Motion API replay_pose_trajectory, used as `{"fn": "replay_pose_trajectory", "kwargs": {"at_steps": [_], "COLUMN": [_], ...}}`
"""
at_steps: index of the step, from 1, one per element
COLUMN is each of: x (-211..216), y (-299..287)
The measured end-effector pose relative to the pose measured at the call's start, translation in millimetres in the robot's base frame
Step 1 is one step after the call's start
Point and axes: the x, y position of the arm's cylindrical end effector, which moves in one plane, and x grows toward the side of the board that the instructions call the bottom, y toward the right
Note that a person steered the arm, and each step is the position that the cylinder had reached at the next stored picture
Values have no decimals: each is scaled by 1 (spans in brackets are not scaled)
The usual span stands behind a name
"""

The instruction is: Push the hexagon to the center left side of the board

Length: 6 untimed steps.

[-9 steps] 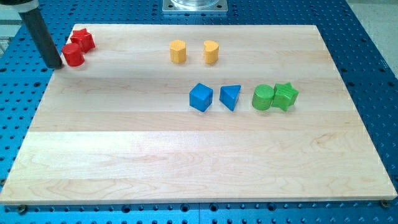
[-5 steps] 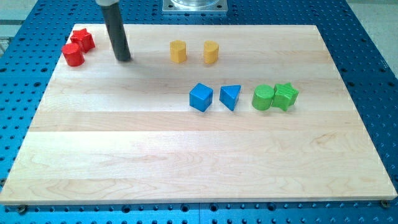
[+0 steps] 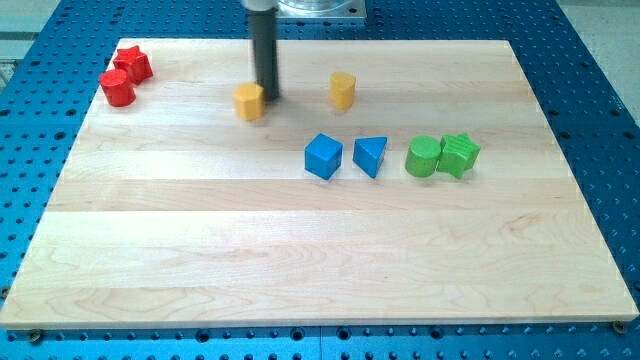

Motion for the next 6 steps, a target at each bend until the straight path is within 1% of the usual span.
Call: {"fn": "replay_pose_trajectory", "kwargs": {"at_steps": [1,2,3,4,5,6], "x": [30,29,47,49,95,103], "y": [7,25,-31,-96,-68,-57]}}
